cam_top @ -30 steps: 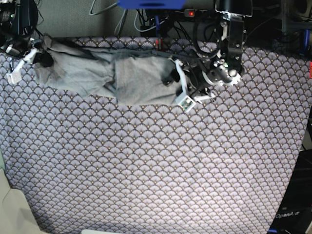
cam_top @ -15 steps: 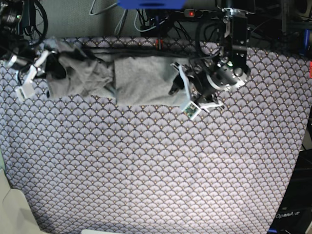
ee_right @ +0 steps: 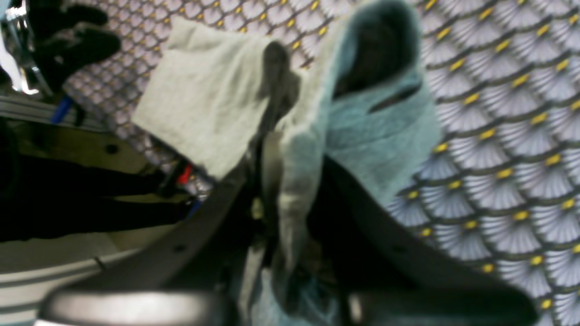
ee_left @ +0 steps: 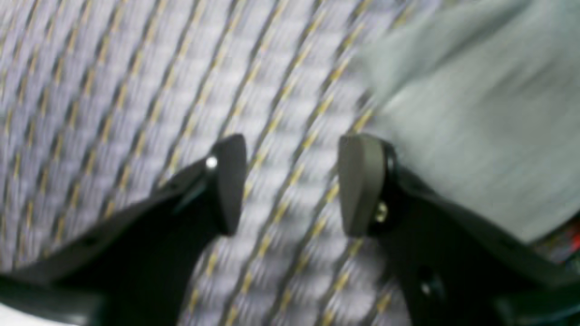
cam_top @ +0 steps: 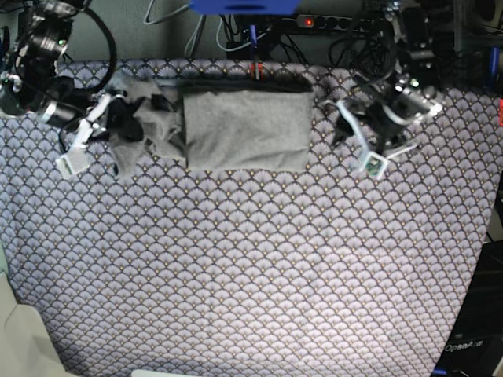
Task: Fold the T-shirt properly
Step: 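Fold the strip's other end over the middle with the right gripper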
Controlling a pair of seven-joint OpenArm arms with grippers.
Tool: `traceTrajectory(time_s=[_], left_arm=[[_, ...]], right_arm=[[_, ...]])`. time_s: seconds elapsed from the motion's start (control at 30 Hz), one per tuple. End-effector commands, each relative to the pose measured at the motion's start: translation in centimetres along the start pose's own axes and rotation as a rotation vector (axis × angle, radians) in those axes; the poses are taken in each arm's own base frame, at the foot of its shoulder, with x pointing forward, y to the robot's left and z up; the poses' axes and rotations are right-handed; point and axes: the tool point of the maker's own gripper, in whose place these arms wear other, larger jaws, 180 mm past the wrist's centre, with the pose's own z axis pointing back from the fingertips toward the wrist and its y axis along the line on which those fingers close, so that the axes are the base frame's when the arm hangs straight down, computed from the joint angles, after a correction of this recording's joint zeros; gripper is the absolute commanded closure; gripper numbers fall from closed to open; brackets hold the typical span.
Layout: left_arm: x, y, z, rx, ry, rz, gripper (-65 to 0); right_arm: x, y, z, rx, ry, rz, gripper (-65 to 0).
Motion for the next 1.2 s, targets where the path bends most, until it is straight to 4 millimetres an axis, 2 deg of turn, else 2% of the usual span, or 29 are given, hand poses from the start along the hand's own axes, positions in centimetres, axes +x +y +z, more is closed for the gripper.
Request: traceTrajectory(time_s=[0.0,0.07,0.23,0.33,0.47,0.6,0.97,1.17], left_arm=[[1.2,0.9,0.6,0.023,-0.053,0.005,-32.2],[0.2,2.2,1.2,0.055,-0.034,0.017,-32.2],[-1.4,3.3,1.8,0.087,0.0,0.038,-32.2],[-1.3,3.2,1.7,0.083,-0.003,0.041,-32.3],[-1.3,3.2,1.7,0.083,-0.003,0.043,-32.3],[-1.3,3.1,1.7,0.082,-0.004,0.046,-32.3],[-1.3,3.0,1.6,0.08,-0.005,0.048,-32.3],[-1.4,2.9,1.6,0.078,-0.001,0.051,-32.3]], right_arm=[[1.9,1.0,-0.1,0.037,-0.06,0.039,-3.1],[1.9,1.8,-0.8,0.065,-0.051,0.052,-3.1],[2.5,3.8,-2.1,0.12,-0.08,0.046,-3.1],[3.9,4.7,-2.7,0.146,-0.118,0.055,-3.1],[4.9,6.9,-4.0,0.214,-0.123,0.092,-3.1],[4.9,8.9,-5.0,0.275,-0.117,0.104,-3.1],[4.6,13.2,-6.9,0.402,-0.071,0.168,-3.1],[5.1,15.1,-7.6,0.463,-0.098,0.171,-3.2]])
